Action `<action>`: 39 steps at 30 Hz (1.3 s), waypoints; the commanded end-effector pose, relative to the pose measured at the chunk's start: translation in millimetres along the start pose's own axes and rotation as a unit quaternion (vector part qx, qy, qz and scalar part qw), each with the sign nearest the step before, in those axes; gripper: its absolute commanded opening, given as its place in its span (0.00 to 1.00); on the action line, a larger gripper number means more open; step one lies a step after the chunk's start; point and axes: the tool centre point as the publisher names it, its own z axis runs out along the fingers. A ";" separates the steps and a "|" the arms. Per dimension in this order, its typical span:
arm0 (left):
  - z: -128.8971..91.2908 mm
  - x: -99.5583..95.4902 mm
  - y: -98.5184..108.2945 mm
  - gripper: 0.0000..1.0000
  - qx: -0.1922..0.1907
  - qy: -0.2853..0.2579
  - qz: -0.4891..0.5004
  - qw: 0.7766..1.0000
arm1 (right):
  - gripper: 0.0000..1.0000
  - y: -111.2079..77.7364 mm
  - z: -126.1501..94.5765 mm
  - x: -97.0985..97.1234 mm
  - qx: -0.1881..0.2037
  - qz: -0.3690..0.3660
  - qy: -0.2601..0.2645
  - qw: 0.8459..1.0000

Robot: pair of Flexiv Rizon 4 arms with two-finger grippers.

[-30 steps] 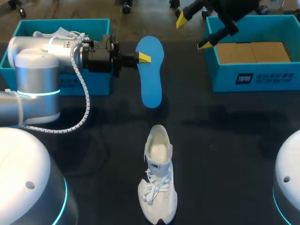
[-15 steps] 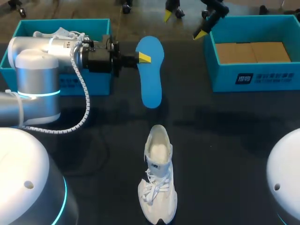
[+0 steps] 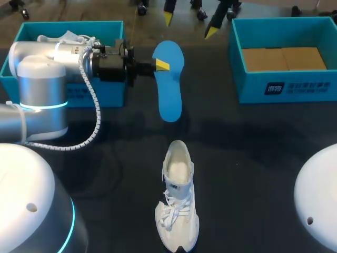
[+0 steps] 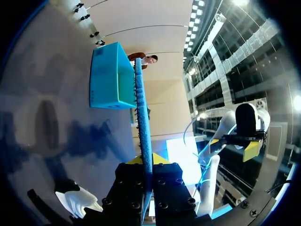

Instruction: Take the shoe out of the shoebox, open the shoe tongue, remove and reinsert the insole, then place the shoe into the shoebox

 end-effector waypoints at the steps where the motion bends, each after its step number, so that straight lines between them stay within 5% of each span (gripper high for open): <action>1: 0.0 0.1 0.5 0.00 0.000 -0.001 0.000 1.000 | 1.00 4.1 2.3 8.3 0.006 0.002 -0.091 0.996; 18: 0.0 0.1 0.5 0.00 0.000 -0.001 0.000 1.000 | 1.00 -8.2 14.5 21.4 -0.004 0.026 -0.095 0.995; 29: 0.0 0.1 0.5 0.00 0.000 -0.001 0.000 1.000 | 1.00 -11.7 15.9 4.4 -0.013 0.024 0.023 0.999; 39: 0.0 0.1 0.5 0.00 0.000 -0.001 0.000 1.000 | 1.00 -10.8 8.7 -23.0 -0.023 -0.008 0.163 0.986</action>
